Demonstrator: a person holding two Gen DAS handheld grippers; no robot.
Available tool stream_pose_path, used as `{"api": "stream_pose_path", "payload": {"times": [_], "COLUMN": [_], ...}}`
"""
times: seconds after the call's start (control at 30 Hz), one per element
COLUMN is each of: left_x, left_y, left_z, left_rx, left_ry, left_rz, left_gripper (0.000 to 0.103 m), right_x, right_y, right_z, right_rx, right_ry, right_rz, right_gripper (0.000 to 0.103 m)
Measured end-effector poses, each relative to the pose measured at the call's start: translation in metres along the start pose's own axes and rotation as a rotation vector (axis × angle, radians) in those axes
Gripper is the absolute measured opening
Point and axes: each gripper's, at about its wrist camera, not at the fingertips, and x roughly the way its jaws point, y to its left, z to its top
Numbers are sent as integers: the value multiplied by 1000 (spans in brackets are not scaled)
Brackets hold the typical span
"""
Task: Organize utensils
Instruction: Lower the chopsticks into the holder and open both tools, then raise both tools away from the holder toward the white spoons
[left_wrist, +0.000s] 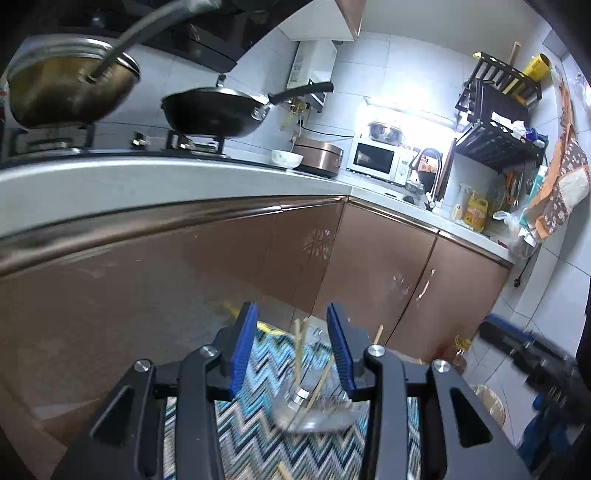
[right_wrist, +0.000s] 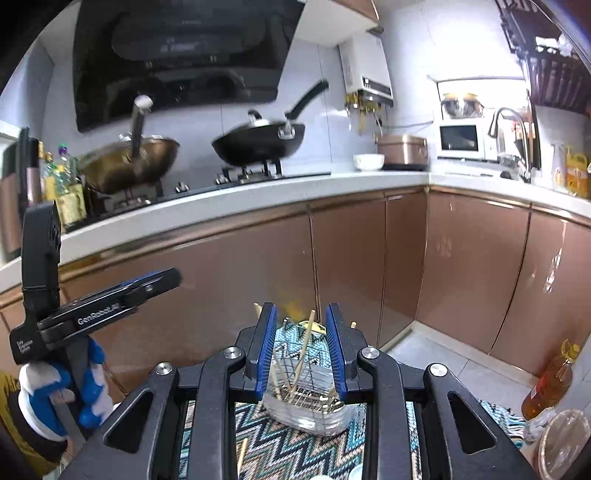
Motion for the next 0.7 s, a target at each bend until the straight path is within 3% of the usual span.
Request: {"api": "stream_pose_path", "payload": {"times": [0.23,0.7], "left_x": [-80,-203], "left_y": [21,39], "left_z": [-14,-51], "left_rx": [-4,-26], "left_ry": [38,32], "left_rz": [42,61], "left_gripper": [38,38], "right_x": [-65,-162], "right_y": [20,43], "right_z": [-3,-30], "right_rx": [-27,-8], "right_ry": [-15,-31], "right_rz": [16,30], "right_gripper": [27,27]}}
